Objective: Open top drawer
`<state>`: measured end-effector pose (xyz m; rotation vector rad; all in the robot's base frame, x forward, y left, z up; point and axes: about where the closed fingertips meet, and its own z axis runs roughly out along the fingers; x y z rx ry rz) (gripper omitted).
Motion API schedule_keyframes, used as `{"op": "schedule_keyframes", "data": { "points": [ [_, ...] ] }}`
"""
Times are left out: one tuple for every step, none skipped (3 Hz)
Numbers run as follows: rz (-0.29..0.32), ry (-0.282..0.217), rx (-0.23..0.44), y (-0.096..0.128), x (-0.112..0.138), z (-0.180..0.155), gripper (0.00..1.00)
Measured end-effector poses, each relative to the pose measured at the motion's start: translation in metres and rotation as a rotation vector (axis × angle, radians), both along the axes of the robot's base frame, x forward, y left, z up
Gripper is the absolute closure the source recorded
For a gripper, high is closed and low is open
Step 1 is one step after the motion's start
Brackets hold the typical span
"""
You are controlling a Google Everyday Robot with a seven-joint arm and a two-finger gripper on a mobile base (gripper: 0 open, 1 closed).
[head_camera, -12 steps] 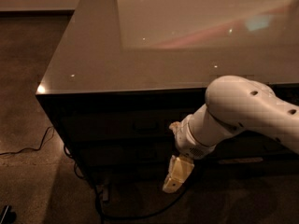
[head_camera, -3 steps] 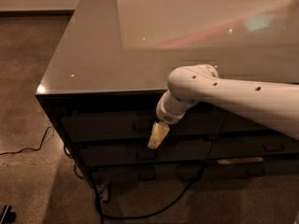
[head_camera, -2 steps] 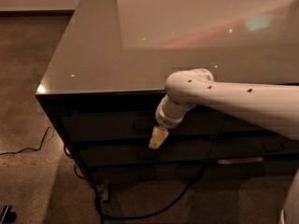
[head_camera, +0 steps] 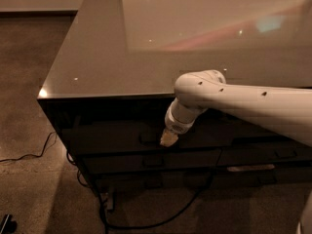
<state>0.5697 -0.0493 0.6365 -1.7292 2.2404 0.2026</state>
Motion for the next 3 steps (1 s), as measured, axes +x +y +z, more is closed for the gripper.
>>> {"op": "schedule_keyframes", "data": {
  "points": [
    [0.000, 0.000, 0.000, 0.000, 0.000, 0.004, 0.88],
    [-0.001, -0.005, -0.002, -0.003, -0.011, 0.010, 1.00],
    [-0.003, -0.001, -0.002, -0.004, -0.013, 0.012, 1.00]
  ]
}}
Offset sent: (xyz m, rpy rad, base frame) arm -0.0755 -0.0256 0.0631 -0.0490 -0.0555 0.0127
